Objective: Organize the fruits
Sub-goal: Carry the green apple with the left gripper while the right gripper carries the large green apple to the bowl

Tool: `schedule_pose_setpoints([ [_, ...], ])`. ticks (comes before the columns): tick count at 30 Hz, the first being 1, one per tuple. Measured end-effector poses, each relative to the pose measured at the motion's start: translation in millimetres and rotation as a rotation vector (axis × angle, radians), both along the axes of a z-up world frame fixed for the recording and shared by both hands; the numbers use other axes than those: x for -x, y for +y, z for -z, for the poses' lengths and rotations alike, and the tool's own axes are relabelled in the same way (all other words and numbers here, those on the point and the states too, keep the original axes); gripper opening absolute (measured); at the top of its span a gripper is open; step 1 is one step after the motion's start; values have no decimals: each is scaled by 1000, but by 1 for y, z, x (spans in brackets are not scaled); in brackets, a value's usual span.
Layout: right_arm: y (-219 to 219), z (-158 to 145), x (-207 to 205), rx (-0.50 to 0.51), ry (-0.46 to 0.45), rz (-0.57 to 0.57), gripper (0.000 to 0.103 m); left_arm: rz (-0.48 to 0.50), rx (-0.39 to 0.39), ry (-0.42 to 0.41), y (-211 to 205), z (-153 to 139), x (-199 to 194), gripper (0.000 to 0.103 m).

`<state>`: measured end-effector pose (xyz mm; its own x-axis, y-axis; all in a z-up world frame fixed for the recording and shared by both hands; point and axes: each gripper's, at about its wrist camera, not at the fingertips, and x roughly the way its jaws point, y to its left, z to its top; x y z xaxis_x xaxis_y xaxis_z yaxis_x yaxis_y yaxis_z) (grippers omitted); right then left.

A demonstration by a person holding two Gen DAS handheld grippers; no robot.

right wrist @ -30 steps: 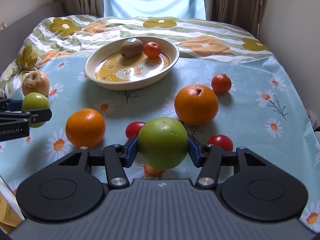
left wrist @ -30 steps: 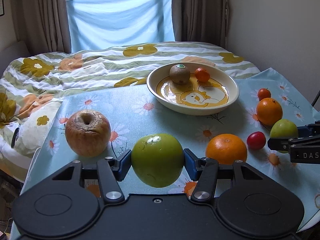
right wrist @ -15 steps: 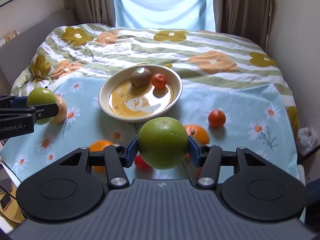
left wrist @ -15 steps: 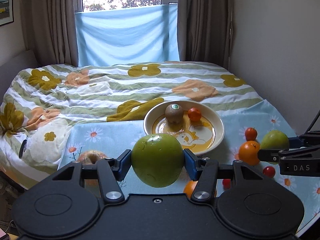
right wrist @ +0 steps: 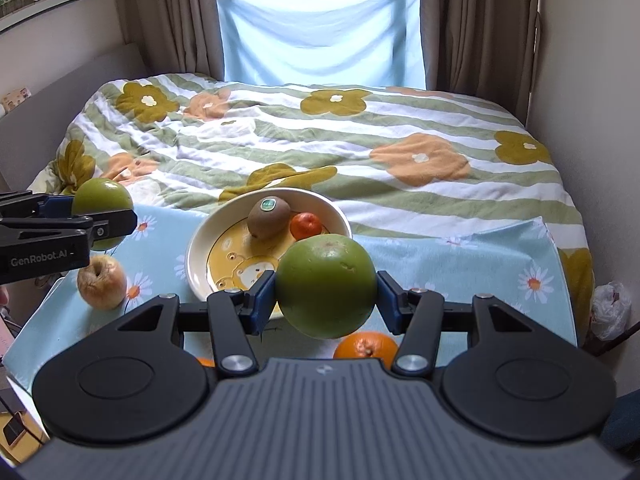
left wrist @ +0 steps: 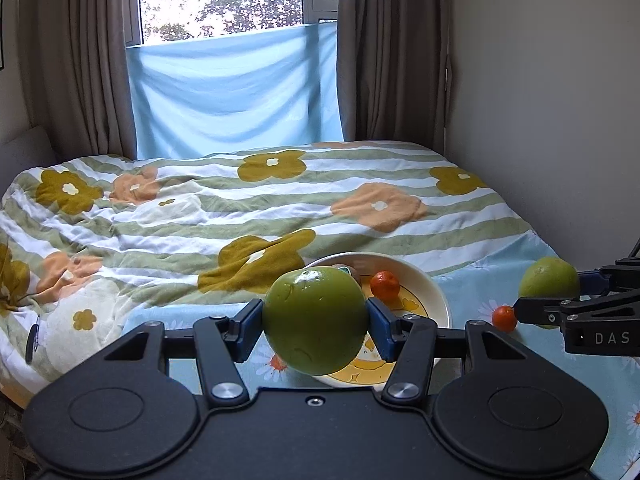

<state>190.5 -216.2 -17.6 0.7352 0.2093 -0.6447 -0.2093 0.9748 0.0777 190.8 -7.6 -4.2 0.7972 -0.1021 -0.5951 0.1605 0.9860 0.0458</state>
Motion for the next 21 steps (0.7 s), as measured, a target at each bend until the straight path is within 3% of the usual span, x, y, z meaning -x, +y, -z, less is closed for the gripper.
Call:
schedule_pose_setpoints([
  [21,24,33,-90,-2,56,129,68,158,-99,110,-3,74,-119,60],
])
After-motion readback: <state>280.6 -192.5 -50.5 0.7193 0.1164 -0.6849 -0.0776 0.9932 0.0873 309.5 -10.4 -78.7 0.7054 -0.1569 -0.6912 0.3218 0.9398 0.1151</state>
